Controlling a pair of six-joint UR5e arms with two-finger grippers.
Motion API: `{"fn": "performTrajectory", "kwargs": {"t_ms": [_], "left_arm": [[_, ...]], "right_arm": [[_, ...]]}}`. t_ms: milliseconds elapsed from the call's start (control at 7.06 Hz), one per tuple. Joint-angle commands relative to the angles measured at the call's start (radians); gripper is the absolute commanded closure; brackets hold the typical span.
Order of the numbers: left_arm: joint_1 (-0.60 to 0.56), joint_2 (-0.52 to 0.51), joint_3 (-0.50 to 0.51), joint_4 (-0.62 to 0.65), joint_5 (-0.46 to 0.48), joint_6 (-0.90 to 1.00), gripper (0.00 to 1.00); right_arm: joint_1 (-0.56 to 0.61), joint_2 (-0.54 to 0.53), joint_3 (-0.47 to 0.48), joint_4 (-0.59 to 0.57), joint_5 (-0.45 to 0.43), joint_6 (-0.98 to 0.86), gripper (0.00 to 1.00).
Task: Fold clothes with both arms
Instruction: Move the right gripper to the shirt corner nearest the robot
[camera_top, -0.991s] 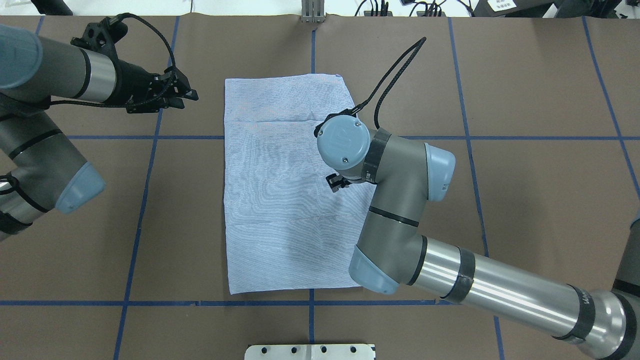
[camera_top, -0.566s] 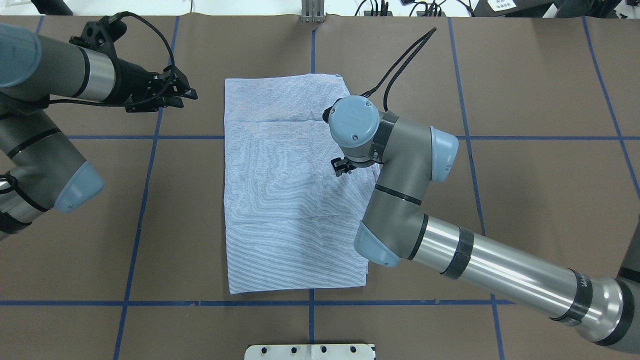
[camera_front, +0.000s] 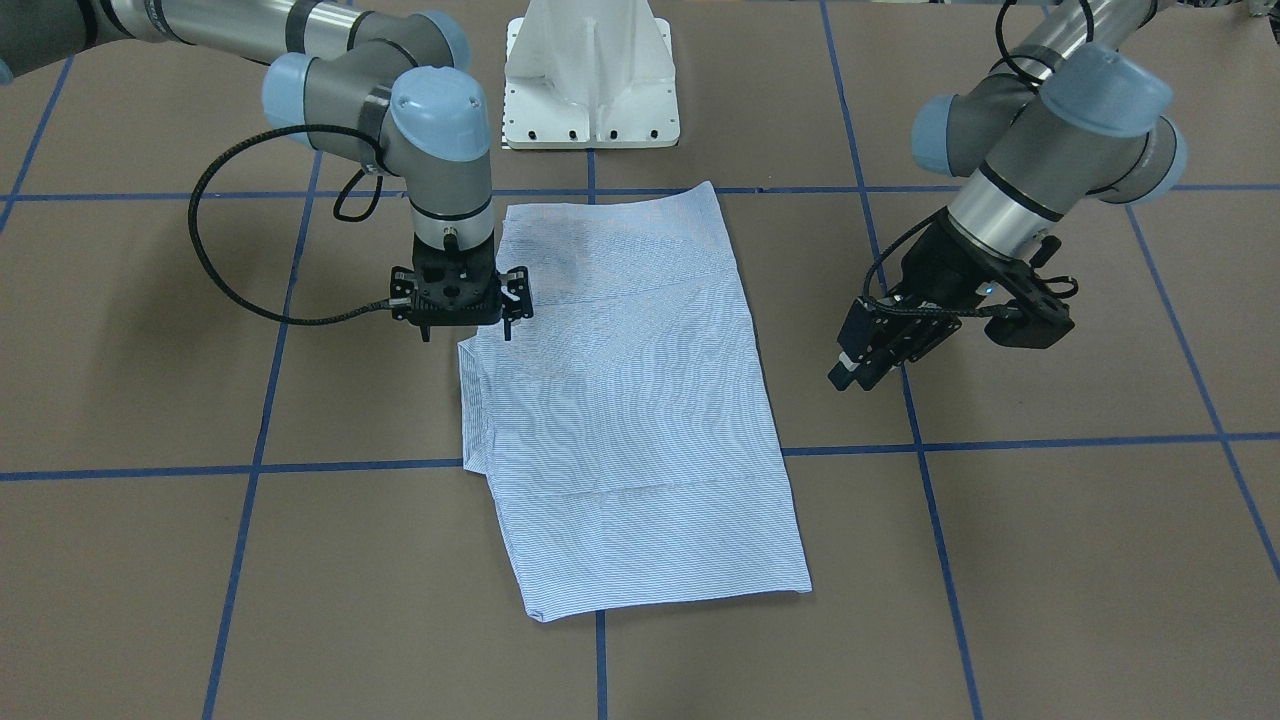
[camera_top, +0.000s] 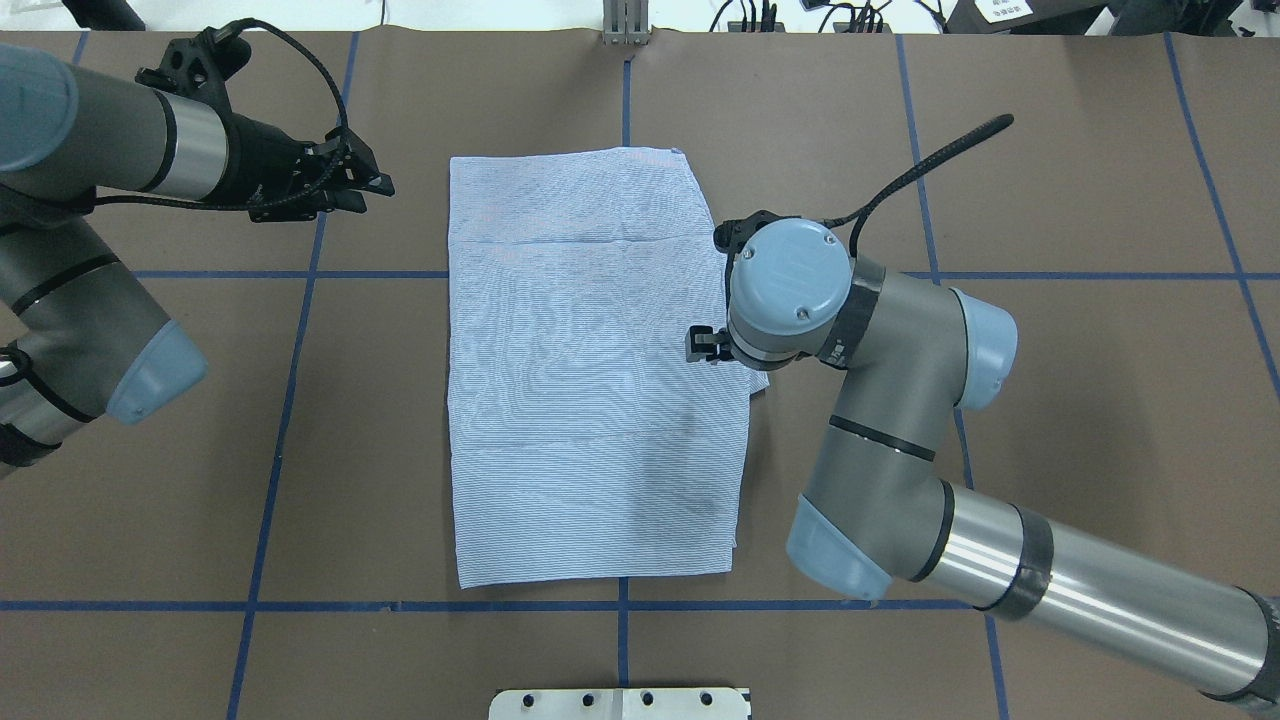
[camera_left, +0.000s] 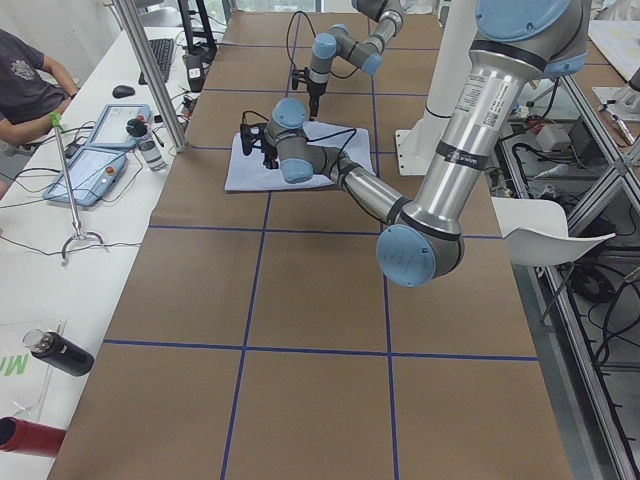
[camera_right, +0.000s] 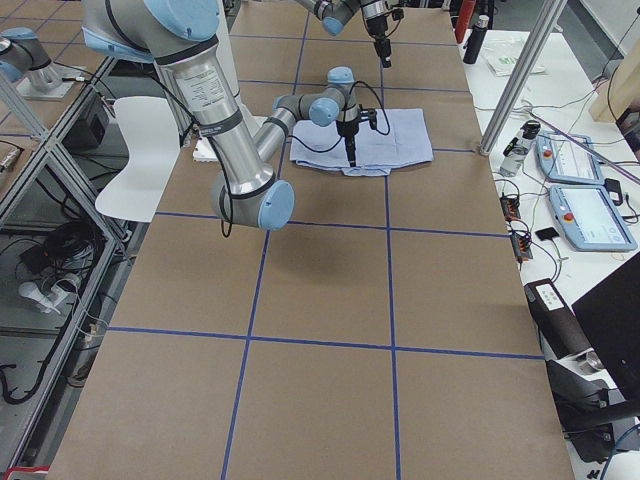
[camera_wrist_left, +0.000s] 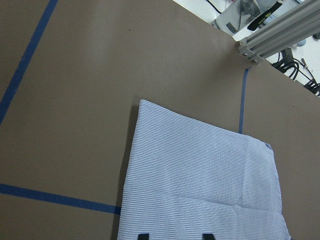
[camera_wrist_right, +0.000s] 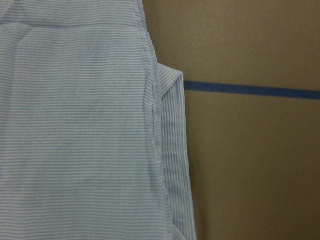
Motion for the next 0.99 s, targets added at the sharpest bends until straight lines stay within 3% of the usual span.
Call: {"fn": "performTrajectory", "kwargs": {"t_ms": [0,142,425,850], "left_arm": [[-0.001,0.001,-0.005,0.0,0.0,0.0,0.54],[-0.001,0.001,-0.007,0.0,0.0,0.0,0.54],[-0.001,0.021,-0.021,0.0,0.0,0.0,0.54],[0.0,0.024,-0.021,0.0,0.003,0.0,0.54]], "right_arm": [[-0.106,-0.058,0.121,0.008,-0.059,0.483,0.0],[-0.14,-0.091,0.141,0.091,-0.108,0.691,0.0],[-0.194,-0.222,0.14,0.381,-0.159,0.996,0.0],[-0.263,-0.234,0.125,0.41,-0.2,1.045,0.0]]}}
